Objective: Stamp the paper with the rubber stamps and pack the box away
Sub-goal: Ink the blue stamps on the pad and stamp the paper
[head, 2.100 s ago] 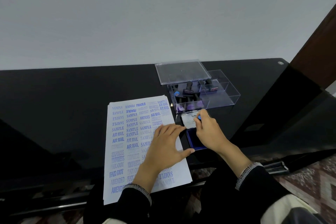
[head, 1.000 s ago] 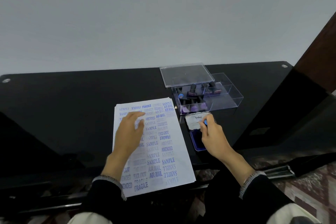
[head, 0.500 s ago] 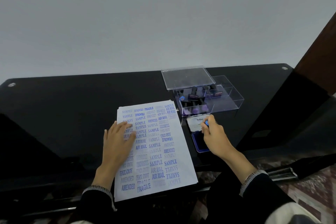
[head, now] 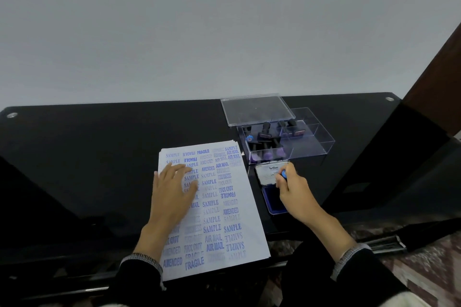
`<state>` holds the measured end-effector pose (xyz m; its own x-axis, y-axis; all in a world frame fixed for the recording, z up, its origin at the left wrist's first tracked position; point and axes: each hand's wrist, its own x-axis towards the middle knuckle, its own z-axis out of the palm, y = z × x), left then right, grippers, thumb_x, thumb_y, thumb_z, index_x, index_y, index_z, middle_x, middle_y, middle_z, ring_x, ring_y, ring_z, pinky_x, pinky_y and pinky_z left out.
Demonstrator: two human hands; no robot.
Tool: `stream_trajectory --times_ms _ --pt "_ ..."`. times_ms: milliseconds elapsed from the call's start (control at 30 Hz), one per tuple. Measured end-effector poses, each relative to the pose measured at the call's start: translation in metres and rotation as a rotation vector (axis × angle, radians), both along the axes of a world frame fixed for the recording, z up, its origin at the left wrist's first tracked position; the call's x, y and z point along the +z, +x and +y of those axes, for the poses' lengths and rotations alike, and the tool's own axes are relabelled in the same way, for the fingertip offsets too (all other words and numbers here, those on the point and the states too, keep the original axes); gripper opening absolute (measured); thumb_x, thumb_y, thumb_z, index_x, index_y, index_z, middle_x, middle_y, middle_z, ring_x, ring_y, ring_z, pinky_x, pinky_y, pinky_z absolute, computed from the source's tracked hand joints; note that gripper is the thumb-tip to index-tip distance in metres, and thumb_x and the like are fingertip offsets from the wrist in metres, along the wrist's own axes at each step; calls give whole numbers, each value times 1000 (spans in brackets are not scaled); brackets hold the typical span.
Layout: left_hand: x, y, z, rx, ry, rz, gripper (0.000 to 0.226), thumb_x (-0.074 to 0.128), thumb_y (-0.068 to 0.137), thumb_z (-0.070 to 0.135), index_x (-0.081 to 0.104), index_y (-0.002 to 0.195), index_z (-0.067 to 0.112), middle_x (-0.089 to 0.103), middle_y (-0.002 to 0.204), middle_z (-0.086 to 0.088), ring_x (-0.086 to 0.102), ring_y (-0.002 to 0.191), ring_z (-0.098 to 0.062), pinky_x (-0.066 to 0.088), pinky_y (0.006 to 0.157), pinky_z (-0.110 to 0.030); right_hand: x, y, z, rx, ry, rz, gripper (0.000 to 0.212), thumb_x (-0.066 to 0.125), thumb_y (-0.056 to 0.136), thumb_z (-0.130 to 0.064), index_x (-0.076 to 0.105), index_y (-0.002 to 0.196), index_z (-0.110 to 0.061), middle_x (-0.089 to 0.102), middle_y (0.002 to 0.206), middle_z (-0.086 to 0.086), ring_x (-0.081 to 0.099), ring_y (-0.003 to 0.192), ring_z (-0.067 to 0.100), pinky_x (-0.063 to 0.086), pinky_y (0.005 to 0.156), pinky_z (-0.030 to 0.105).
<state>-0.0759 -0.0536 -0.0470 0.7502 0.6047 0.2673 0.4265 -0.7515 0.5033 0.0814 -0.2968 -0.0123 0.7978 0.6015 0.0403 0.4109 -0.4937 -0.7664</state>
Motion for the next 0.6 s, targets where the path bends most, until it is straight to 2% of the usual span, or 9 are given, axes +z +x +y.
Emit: stream_trajectory --times_ms 67,133,233,300,367,467,600 --pt "1 10 -6 -81 -28 -42 34 56 95 31 55 128 21 48 138 5 28 141 -15 11 121 -40 11 9 8 15 -16 50 16 41 100 -23 44 91 -11 59 86 20 44 64 16 36 54 19" --pt "1 19 -12 -166 -53 -90 30 56 95 27 57 125 20 51 133 6 34 136 -14 24 117 -38 22 11 19 24 15 85 20 38 100 -29 47 95 -12 62 91 14 47 66 12 37 58 17" --pt "4 31 -22 -240 -105 -90 30 52 97 29 56 126 22 51 132 12 37 128 -2 27 105 -18 32 6 43 94 103 151 18 34 102 -27 47 103 -15 63 91 9 51 67 3 40 62 14" --pt "5 37 -25 -250 -142 -62 30 52 97 31 56 126 25 51 129 15 41 119 2 30 96 -15 32 5 61 133 136 117 15 36 101 -23 49 105 -17 60 92 8 55 66 -1 41 66 14" --pt "3 41 -26 -252 -169 -40 30 53 96 32 56 125 28 54 125 16 45 114 1 34 89 -16 30 9 75 133 173 52 14 43 99 -19 54 108 -17 59 99 4 59 74 0 43 71 11" --pt "-2 42 -25 -260 -163 -63 29 56 94 32 59 122 28 56 119 17 46 110 -1 39 88 -18 25 17 86 141 142 -67 22 55 94 -17 62 114 -13 62 100 -2 59 81 4 45 73 7" --pt "-9 41 -26 -275 -87 -116 30 54 95 32 60 124 26 56 118 16 46 106 -2 38 89 -18 24 24 90 155 76 -157 21 60 92 -19 66 111 -13 67 92 1 61 74 9 46 67 10"
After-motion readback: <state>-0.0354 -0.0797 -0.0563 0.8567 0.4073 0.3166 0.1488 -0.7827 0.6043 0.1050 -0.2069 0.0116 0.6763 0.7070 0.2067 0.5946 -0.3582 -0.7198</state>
